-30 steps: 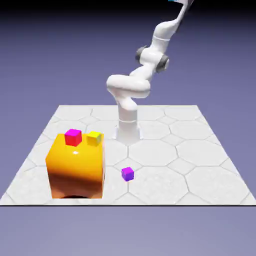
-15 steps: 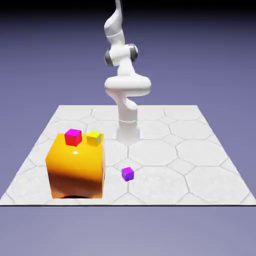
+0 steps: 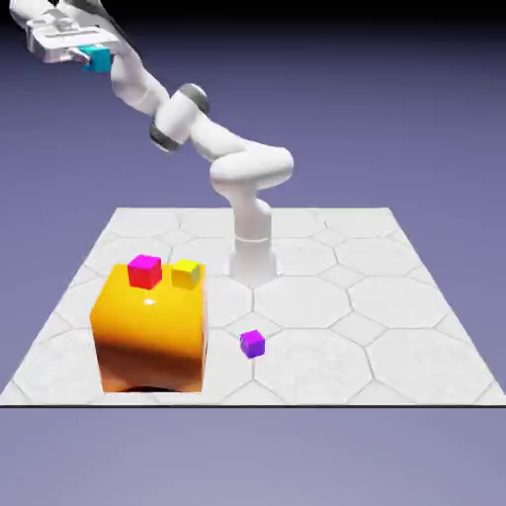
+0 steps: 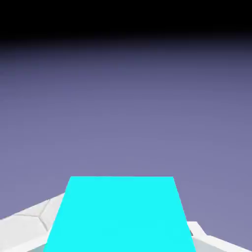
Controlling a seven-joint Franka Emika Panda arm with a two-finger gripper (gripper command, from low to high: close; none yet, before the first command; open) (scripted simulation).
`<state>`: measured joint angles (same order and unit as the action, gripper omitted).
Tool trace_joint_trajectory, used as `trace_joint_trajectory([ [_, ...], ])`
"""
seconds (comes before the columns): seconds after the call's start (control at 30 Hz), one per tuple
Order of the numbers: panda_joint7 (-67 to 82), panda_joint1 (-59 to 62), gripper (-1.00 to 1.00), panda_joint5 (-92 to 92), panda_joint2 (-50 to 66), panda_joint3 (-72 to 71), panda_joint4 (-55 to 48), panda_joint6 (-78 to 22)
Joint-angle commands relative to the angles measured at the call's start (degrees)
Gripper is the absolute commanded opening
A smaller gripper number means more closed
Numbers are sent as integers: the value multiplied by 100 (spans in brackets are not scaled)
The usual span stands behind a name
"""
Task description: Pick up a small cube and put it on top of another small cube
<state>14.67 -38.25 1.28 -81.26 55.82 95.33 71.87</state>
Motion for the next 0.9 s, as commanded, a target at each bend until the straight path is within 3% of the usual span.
trace_joint_trajectory([
  [0.0,236,-194,-100,58,22,208,17,19],
  [0.5,3751,-3103,-100,862,354,3322,271,215],
  [0.77,3861,-2789,-100,1093,213,3550,1416,1023],
  [0.8,3861,-2789,100,1093,213,3550,1416,1023],
  [0.87,3853,-2856,100,1054,240,3519,1209,877],
])
